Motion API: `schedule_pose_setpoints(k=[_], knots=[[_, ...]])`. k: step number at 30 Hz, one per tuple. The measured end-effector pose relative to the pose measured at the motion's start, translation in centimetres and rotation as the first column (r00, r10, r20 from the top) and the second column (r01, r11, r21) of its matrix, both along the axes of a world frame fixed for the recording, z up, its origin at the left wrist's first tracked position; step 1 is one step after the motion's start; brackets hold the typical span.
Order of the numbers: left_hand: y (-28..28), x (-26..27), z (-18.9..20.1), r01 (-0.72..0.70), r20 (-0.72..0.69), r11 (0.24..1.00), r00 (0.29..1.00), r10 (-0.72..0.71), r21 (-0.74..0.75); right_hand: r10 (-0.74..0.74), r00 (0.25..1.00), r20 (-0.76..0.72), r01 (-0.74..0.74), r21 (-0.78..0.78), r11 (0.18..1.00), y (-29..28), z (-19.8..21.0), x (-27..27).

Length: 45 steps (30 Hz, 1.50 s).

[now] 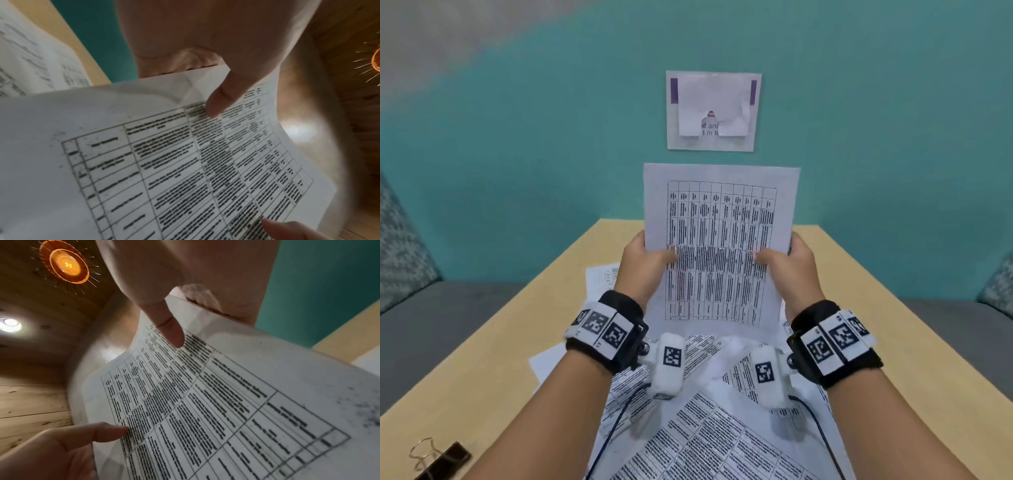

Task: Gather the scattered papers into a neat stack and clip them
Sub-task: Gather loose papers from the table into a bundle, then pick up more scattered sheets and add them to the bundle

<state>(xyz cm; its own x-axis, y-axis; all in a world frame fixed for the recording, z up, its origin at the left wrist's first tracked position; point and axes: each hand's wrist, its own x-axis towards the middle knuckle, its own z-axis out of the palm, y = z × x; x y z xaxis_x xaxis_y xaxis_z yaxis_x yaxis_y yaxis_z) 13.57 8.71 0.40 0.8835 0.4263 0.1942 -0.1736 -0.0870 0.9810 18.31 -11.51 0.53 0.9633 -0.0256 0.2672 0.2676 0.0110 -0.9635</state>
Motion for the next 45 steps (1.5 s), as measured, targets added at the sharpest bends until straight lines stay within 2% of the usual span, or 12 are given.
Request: schedule_pose_setpoints(k=[12,16,20,23,25,29,33,35,39,42,44,45], knots=[[1.3,-1.1,1.0,0.059,-0.008,0.998,0.998,-0.06,-0.023,0.085,0.995,-0.052,-0.09,-0.091,0.992,-0.5,1.5,-0.2],[3.0,-2.1,0.5,0.077,-0.078,0.985,0.993,-0.09,-0.157,0.097,0.99,-0.102,-0.11,-0.132,0.985,-1.3,2.8,-1.5],[3.1,-4.2,-0.8,0.05,-0.28,0.931,0.947,-0.16,-0.361,0.1,0.948,-0.302,-0.168,-0.206,0.964,-3.0,2.8,-2.0],[2.6,-6.3,-1.4,-0.007,-0.391,0.88,0.898,-0.203,-0.475,0.058,0.887,-0.457,-0.24,-0.351,0.905,-4.0,1.8,-2.2],[2.4,-7.0,-1.9,-0.024,-0.428,0.867,0.876,-0.222,-0.498,-0.019,0.868,-0.496,-0.27,-0.504,0.82,-4.5,0.6,-2.0],[2.3,-7.0,-3.4,0.0,-0.453,0.859,0.85,-0.269,-0.511,-0.245,0.872,-0.423,-0.28,-0.843,0.46,-5.1,-1.0,-1.7],[2.8,-6.7,-4.4,-0.021,-0.492,0.851,0.823,-0.284,-0.526,-0.323,0.842,-0.432,-0.382,-0.9,0.21,-4.5,-0.9,-2.3],[3.2,-6.4,-5.0,-0.032,-0.491,0.836,0.821,-0.291,-0.548,-0.329,0.808,-0.489,-0.445,-0.872,0.202,-3.7,-0.5,-2.4],[3.2,-6.3,-5.5,-0.037,-0.469,0.818,0.834,-0.292,-0.574,-0.275,0.772,-0.574,-0.502,-0.814,0.292,-2.1,-1.3,-1.0],[3.3,-6.5,-5.5,0.0,-0.439,0.797,0.835,-0.332,-0.603,-0.163,0.817,-0.553,-0.505,-0.823,0.261,-2.4,-6.1,6.6],[3.7,-6.1,-5.8,-0.006,-0.444,0.777,0.823,-0.354,-0.63,-0.169,0.827,-0.537,-0.499,-0.838,0.221,-1.8,-6.0,6.7],[3.7,-6.0,-5.9,-0.026,-0.448,0.769,0.826,-0.343,-0.638,-0.168,0.831,-0.53,-0.481,-0.836,0.264,-1.0,-4.2,4.0]])
